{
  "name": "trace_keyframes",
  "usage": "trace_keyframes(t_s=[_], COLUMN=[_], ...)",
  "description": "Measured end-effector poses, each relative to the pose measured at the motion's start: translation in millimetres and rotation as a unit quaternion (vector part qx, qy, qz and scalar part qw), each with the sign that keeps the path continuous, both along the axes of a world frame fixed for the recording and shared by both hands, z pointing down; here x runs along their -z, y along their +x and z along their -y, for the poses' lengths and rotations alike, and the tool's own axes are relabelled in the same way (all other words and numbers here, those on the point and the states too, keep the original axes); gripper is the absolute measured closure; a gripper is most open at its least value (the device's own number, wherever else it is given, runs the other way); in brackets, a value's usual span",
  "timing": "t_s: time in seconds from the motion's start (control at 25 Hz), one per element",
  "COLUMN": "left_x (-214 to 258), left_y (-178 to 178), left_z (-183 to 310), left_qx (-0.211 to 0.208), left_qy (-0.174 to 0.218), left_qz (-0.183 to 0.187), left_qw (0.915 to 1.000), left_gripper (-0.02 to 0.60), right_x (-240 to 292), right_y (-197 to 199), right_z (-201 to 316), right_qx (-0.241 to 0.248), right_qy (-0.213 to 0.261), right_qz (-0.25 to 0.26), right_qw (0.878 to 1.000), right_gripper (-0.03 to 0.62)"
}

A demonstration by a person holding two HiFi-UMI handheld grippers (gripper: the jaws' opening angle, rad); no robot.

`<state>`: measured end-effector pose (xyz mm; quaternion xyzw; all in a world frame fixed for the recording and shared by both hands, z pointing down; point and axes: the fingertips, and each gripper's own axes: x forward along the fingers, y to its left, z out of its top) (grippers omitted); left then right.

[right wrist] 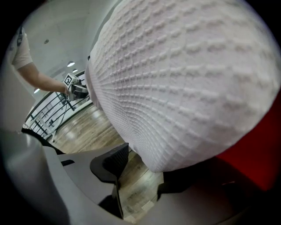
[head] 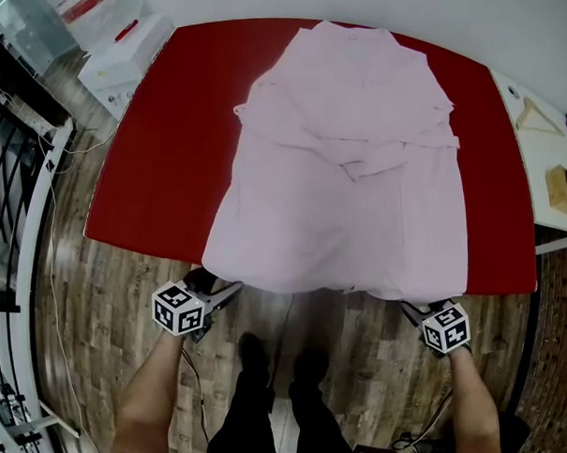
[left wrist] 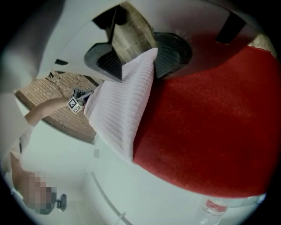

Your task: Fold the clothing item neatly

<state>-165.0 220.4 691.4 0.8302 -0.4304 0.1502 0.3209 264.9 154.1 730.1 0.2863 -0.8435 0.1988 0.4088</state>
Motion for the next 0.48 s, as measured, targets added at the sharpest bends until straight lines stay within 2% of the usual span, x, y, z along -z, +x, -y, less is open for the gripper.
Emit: trace_keyframes(t_s=[0.04, 0.08, 0.12, 0.2, 0.48], left_x=[0, 1, 3, 8, 45], left_y=[2, 4, 7, 14, 29], left_z=[-1, -3, -5, -13, -45], left_qx=[0.003, 0.001, -0.004, -0.017, -0.041], left_qy=[-0.003, -0.006, -0.010, -0.019, -0.025], left_qz=[-0.009, -0.017, -0.028, -0.055, -0.131], left_qw=[1.0000, 0.9998, 0.9996, 0.9982, 0.9902], left_gripper=[0.413, 0.507, 0.563, 0.568, 0.569], right_x=[2, 5, 8, 13, 34], right_y=[-1, -1, -1, -2, 1], right_z=[-1, -3, -5, -12, -47], right_qx=[-0.002, -0.005, -0.009, -0.014, -0.043], right_qy=[0.001, 0.002, 0.001, -0.009, -0.044], right_qz=[0.001, 0.003, 0.008, 0.025, 0.078], right_qw=[1.000, 1.000, 1.000, 1.000, 0.995], right_gripper=[0.388, 0.490, 0.549, 0.571, 0.576])
